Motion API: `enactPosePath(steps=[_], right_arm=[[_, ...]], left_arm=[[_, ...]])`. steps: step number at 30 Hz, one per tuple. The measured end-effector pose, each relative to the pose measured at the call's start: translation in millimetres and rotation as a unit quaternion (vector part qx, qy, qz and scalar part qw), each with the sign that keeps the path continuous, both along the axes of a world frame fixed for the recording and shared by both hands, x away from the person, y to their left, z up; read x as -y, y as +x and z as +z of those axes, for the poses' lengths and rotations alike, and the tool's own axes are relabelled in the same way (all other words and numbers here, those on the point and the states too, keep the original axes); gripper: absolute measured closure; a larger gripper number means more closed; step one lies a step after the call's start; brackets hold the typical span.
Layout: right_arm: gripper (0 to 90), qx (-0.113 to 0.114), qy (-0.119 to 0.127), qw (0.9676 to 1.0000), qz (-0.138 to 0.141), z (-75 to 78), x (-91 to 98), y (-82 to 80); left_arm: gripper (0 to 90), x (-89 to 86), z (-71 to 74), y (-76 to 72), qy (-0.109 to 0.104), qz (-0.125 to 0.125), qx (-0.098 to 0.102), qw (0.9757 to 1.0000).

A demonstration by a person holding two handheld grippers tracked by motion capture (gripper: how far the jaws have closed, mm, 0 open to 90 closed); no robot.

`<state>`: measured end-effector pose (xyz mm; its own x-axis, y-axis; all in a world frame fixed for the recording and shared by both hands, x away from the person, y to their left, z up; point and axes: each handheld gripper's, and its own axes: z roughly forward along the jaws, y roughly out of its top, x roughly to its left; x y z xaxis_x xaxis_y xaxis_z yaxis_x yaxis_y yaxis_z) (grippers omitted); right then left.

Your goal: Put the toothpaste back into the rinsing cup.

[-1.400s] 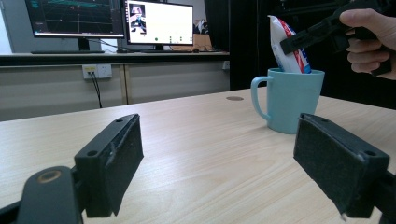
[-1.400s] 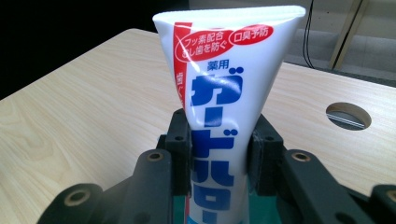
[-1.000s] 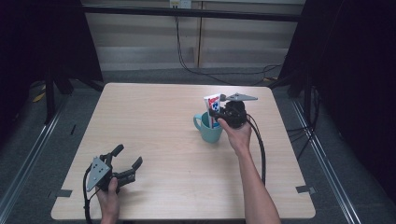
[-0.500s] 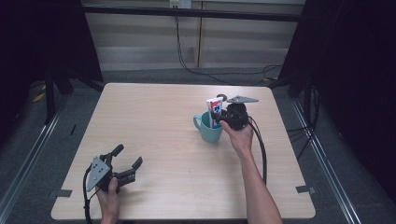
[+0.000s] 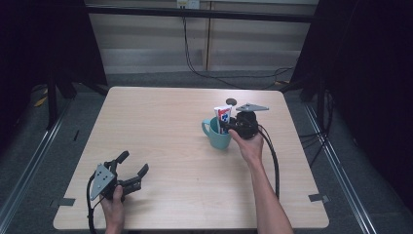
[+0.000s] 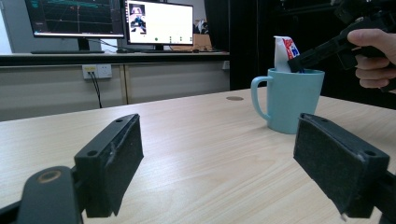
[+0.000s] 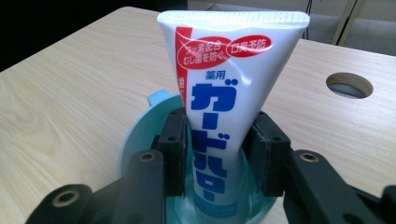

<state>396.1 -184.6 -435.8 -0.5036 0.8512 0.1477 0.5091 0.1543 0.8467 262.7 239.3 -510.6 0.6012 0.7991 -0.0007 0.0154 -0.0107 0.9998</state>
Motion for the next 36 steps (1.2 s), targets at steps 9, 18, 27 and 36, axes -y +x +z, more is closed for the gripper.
enactPosePath(steps=[9, 18, 27, 36], right_arm=[[52.5, 0.015, 0.010, 0.9998, -0.002, 6.2, 5.0, -4.3], [37.8, 0.024, 0.027, 0.9993, 0.003, 13.1, 7.3, -7.1], [26.7, 0.027, 0.042, 0.9987, 0.006, 15.6, 8.0, -12.9], [17.6, 0.023, 0.063, 0.9977, -0.008, 19.0, 15.2, -24.4]], left_arm=[[15.6, -0.2, 0.1, 0.1, 0.001, 0.000, 0.000, 1.0000], [15.6, -0.2, 0.1, 0.2, 0.001, 0.000, 0.001, 1.0000], [15.6, -0.4, 0.2, 0.5, 0.001, 0.004, 0.003, 1.0000], [15.6, -0.3, 0.2, 0.4, 0.001, 0.004, 0.003, 1.0000]])
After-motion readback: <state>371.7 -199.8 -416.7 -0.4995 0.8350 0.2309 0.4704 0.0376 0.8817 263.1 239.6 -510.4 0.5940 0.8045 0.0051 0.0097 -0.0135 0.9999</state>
